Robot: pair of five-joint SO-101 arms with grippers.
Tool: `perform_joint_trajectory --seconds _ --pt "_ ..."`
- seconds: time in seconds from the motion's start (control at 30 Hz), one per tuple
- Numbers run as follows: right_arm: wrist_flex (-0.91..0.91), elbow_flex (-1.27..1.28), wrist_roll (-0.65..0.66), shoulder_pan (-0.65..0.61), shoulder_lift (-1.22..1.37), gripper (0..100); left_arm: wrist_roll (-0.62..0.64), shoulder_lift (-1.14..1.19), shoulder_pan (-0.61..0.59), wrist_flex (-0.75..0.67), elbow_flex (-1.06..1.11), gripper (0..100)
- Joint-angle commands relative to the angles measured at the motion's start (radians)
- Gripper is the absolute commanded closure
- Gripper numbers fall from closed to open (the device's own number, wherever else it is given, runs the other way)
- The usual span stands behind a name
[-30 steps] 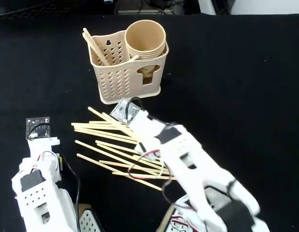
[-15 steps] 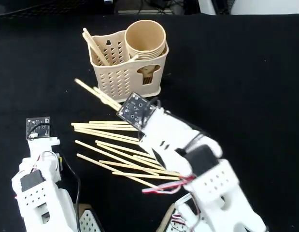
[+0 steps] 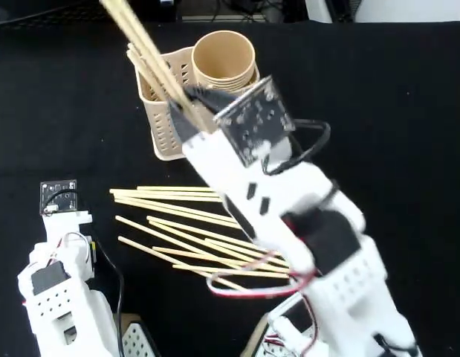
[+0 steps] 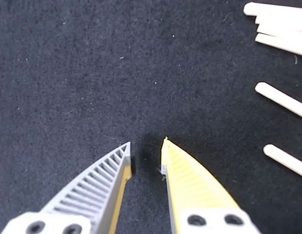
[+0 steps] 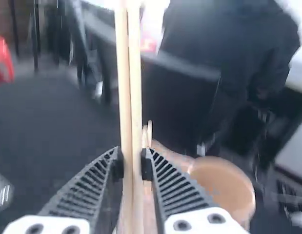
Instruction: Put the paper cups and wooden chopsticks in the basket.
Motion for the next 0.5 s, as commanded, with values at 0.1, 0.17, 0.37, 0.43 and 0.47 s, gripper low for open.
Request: perform_joint_trajectory --seconds 0.1,0.17,0.37,0.43,0.47 --pt "-0.433 -0.065 -0.025 -0.014 0.217 98.5 -0.003 -0.02 0.008 -0.017 -0.007 88" --pt "-0.514 -0.065 -0.025 -0.014 0.28 98.5 -0.003 -0.02 0.008 -0.017 -0.007 88" --pt "-0.707 -0.065 -0.025 -0.014 0.467 98.5 -0.003 -0.02 0.008 -0.017 -0.005 88" --pt "-0.746 -0.065 -0.025 -0.011 0.526 98.6 -0.003 -0.02 0.007 -0.017 -0.005 88" --pt "-0.755 -0.065 -0.025 0.0 0.552 98.6 -0.003 -0.02 0.007 -0.017 -0.005 88"
